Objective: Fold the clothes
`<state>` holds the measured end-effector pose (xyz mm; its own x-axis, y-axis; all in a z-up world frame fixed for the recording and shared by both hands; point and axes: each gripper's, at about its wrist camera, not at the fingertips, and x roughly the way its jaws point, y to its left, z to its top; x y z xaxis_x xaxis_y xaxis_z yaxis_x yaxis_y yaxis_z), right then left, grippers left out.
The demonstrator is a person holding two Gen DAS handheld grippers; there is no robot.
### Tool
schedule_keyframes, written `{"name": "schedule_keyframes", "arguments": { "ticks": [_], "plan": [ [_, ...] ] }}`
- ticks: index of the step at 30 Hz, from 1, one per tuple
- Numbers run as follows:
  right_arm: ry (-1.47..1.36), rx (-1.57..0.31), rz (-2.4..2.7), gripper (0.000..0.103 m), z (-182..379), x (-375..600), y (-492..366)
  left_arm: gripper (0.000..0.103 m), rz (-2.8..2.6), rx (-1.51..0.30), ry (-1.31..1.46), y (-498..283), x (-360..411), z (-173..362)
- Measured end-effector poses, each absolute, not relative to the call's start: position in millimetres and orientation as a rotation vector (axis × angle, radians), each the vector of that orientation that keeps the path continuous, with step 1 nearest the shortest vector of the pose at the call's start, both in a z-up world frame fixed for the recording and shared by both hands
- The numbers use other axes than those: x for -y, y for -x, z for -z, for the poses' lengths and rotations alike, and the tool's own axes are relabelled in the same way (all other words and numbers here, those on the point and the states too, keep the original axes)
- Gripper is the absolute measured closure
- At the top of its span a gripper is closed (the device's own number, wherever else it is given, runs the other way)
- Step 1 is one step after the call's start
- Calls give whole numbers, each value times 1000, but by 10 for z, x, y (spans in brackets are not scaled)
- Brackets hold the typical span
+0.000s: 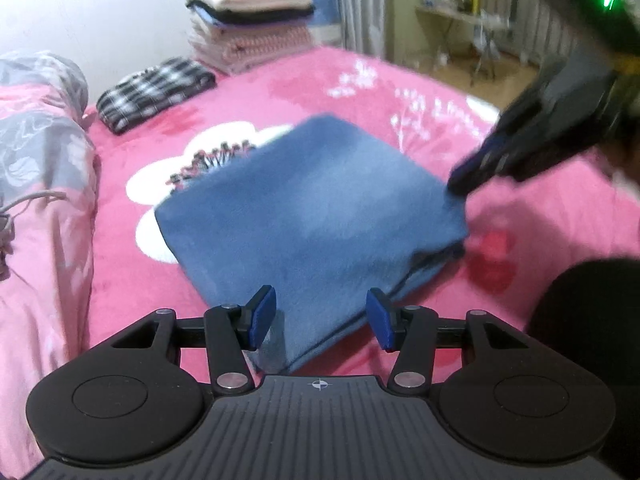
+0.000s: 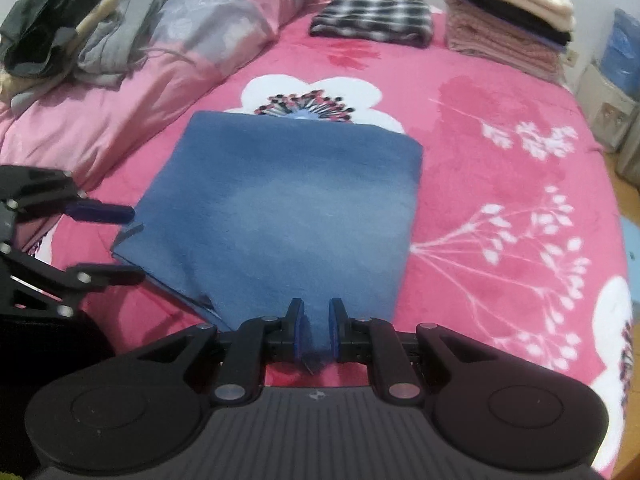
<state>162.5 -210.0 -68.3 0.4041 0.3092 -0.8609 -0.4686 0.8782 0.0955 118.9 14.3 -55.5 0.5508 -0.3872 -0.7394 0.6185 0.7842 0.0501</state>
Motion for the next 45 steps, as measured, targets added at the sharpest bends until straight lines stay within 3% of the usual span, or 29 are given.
{"name": "schedule_keyframes", "arguments": {
  "ticks": [5,11,19,26,31,37,41,45],
  "plan": [
    [229,-1094,-494,89,1069,1909,-1665,53,571,-818,-311,-1299,-102,657],
    [316,-1063,-493,88,1104,1827,-1566,53,527,-864,-300,-1441,-52,795],
    [289,-1042,-484,88,1134,1859,-1543,53,510,-718,-231,-1707,-87,515],
    [248,-1042,-490,88,1123,1919,-1551,52,415,-852,-112,-2173,-239,1056],
    [232,-1025,-490,88,1128,1944,-1528,54,411,-840,-145,-2107,-289,855],
    [204,-1009,-498,87,1146,1978,-1530,54,536,-704,-264,-2196,30,555],
    [178,-1008,-524,87,1138,2044,-1544,54,531,-760,-367,-2541,290,900],
    [124,-1010,-562,87,1140,2150,-1575,55,533,-816,-213,-2770,107,985]
  ]
}}
